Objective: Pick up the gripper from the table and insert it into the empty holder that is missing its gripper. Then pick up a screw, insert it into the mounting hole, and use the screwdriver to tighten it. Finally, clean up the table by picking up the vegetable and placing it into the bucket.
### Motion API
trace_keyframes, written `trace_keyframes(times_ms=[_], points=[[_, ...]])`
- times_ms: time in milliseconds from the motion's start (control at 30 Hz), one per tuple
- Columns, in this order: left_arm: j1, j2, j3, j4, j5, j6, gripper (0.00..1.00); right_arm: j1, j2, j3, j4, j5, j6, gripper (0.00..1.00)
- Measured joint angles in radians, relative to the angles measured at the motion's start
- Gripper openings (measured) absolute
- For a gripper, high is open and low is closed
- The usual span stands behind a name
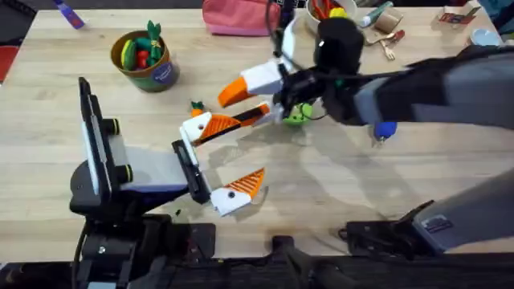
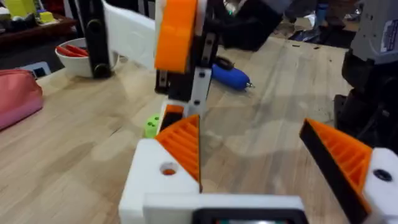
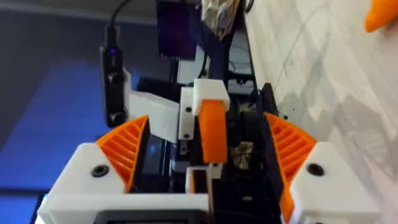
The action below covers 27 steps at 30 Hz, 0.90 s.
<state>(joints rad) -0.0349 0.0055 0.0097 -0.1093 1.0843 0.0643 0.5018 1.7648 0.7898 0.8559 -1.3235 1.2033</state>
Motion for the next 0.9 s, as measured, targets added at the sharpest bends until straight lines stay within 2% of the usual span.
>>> trace_keyframes(times_ms=[133,267,467,700,900], points=[[0.000,0.000,0.000,0.000,0.000,0.000,0.985,-0.070,-0.151,0.011,-0.411,0.067,-0.167,0.969],[0.000,0.000,0.000,0.000,0.000,0.000,0.986,-0.145,-0.279,0.072,-0.883,0.194,-0.399,0.970],[0.000,0.000,0.000,0.000,0.000,0.000,0.986,-0.164,-0.351,0.301,-1.480,0.498,-0.718,0.969],[0.000,0.000,0.000,0.000,0.000,0.000,0.986,-0.087,-0.344,0.530,-1.774,0.902,-0.885,0.913],[0.000,0.000,0.000,0.000,0.000,0.000,0.986,-0.016,-0.254,0.646,-1.941,1.151,-0.851,0.871]])
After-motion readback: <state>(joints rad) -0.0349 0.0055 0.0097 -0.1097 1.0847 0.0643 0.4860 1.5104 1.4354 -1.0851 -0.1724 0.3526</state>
